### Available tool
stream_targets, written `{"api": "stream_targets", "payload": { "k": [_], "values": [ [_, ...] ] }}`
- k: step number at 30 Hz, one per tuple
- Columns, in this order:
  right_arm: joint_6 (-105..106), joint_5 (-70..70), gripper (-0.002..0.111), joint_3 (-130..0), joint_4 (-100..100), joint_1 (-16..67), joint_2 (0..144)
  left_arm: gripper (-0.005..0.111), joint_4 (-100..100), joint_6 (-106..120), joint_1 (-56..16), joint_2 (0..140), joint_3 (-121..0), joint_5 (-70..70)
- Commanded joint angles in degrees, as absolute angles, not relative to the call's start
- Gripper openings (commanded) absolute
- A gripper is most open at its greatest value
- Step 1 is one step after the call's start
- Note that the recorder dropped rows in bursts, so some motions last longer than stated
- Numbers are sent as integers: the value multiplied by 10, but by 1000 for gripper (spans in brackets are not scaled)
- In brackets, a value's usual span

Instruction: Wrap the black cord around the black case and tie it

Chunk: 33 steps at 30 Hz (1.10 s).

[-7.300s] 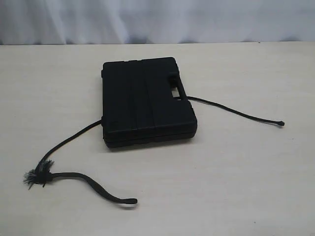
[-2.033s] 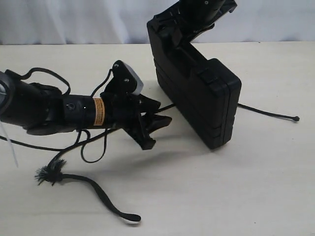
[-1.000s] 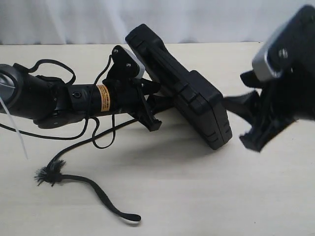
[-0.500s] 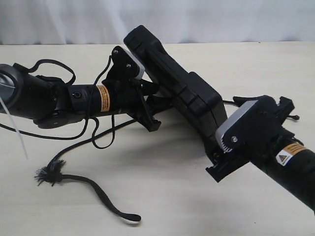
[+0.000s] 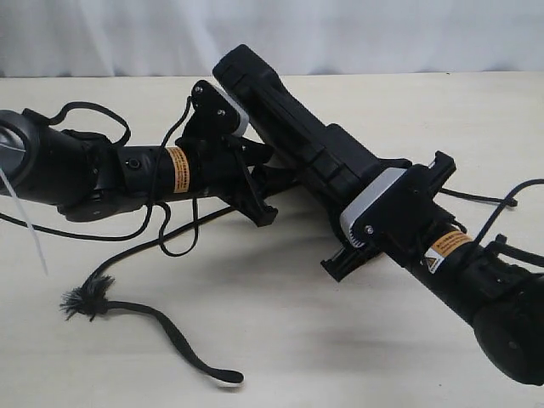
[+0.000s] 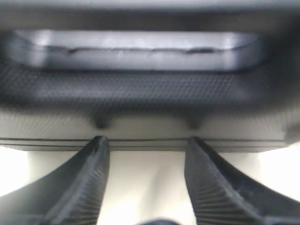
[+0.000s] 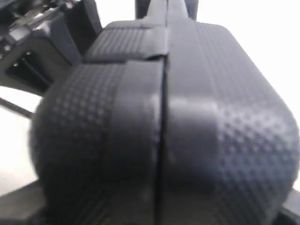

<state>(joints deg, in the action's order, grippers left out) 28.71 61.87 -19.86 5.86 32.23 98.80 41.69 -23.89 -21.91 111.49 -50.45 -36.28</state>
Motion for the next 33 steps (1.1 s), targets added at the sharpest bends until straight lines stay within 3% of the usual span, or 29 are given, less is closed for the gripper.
{"api": "stream_targets", "payload": {
  "k": [1,8,10,13,16,21,33],
  "values": [
    [256,627,5,-200,58,321,984,49,412,-218,-221,1088,-508,-283],
    [212,618,4,-200,126,321,984,48,590,-181,-246,951,-508,55],
    [212,616,4,-200,126,321,984,40,585,-136,-274,950,-508,168],
    [202,611,4,-200,126,321,984,22,404,101,-297,961,-508,302],
    [202,603,4,-200,126,321,984,19,278,264,-297,961,-508,402],
    [202,575,4,-200,126,321,984,19,189,513,-297,961,-467,386],
    [202,572,4,-200,123,321,984,19,222,511,-297,961,-400,358]
  ]
}}
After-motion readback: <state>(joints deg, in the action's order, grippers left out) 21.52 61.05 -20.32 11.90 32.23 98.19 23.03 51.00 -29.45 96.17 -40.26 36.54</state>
